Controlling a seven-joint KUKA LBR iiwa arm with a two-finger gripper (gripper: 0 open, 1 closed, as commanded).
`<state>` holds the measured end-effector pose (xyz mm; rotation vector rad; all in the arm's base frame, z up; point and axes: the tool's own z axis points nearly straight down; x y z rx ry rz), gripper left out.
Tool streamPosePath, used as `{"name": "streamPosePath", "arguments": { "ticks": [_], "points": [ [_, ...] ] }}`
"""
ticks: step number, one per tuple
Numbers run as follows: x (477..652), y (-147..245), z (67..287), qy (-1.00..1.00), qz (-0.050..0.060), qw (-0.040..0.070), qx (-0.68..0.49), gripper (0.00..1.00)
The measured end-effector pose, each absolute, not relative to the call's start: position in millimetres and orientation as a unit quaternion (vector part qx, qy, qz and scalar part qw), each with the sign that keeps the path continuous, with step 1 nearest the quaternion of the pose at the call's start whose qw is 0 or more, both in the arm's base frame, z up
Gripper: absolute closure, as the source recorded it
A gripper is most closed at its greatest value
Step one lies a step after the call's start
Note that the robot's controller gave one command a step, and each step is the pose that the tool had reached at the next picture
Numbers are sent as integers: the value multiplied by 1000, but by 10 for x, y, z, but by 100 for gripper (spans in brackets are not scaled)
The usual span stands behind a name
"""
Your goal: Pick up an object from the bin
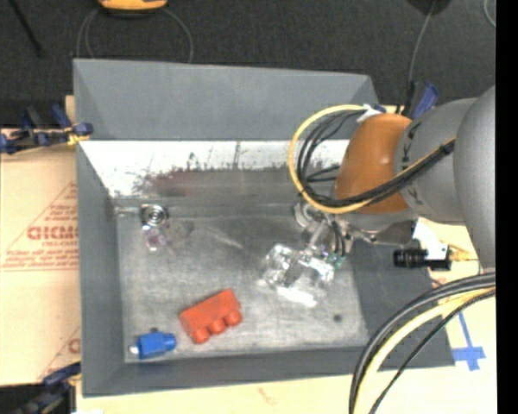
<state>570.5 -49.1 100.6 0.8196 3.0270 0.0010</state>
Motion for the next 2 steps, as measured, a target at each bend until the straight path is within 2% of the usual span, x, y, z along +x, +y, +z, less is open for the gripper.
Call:
{"name": "streamPosePath", "arguments": {
  "ticks": [1,2],
  "points": [
    [5890,-392,915,929,4,6,369,0],
    [5890,165,751,919,0,8,395,0]
  ]
}}
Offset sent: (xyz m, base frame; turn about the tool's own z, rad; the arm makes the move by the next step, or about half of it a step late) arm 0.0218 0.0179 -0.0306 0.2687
